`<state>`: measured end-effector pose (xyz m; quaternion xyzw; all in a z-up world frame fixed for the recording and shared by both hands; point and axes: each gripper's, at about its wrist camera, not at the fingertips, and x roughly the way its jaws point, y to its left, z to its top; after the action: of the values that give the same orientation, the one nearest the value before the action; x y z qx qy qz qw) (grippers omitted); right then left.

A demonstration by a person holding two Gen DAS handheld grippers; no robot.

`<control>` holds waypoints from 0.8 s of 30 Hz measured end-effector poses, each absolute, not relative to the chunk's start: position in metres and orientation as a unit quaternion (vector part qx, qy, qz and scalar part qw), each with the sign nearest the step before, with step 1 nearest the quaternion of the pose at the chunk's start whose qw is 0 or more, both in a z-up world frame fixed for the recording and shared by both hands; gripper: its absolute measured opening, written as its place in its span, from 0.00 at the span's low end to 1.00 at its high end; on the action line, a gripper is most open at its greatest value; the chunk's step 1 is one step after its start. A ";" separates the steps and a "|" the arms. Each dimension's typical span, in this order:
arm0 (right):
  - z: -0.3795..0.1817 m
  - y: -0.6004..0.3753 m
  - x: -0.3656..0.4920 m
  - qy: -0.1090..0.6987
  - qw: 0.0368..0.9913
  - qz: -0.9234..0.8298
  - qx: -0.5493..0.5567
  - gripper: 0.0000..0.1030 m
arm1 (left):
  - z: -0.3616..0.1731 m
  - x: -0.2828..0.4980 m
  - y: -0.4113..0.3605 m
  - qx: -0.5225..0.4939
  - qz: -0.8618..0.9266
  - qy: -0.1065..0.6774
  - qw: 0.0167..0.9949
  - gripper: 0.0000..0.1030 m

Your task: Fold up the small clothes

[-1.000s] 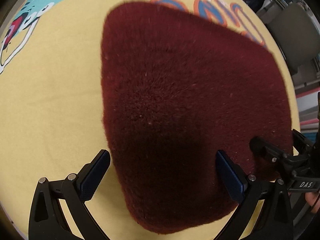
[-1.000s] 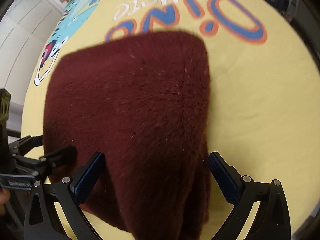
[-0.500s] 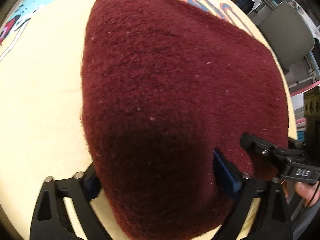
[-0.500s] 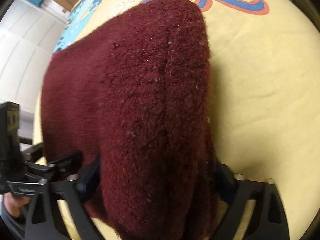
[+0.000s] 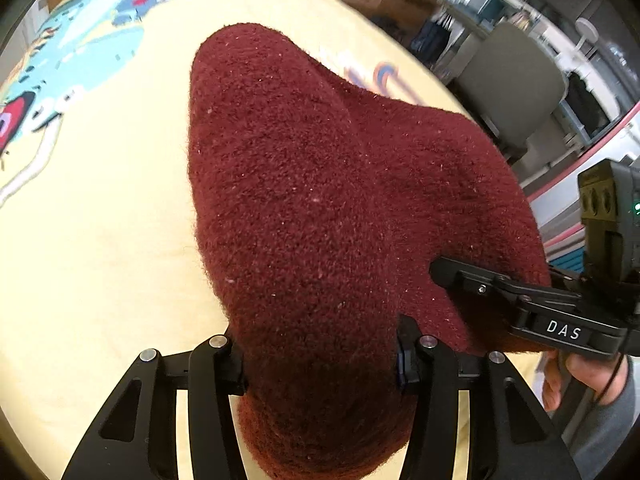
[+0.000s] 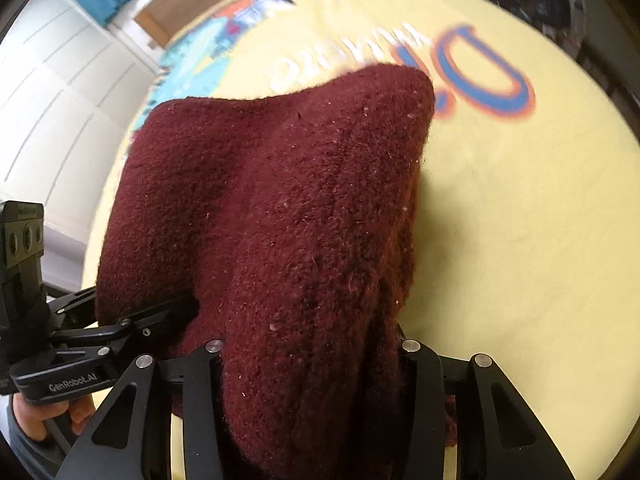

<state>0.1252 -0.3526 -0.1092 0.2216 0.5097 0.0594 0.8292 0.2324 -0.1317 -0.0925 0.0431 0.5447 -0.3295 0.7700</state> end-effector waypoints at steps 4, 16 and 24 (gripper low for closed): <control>-0.076 -0.324 0.124 0.487 0.846 0.079 0.203 0.45 | -0.070 0.237 -0.093 0.040 -0.327 0.525 0.785 0.44; -0.109 -0.217 0.149 0.528 0.830 0.104 0.147 0.46 | -0.106 0.201 0.009 0.021 -0.270 0.556 0.786 0.44; -0.169 -0.201 0.132 0.570 0.808 0.079 0.127 0.63 | -0.160 0.191 0.037 -0.012 -0.235 0.590 0.773 0.68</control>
<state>0.1320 -0.2011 -0.1690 0.1268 0.5703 0.0787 0.8078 0.1907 0.0365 -0.1604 -0.0117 0.5896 -0.2349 0.7727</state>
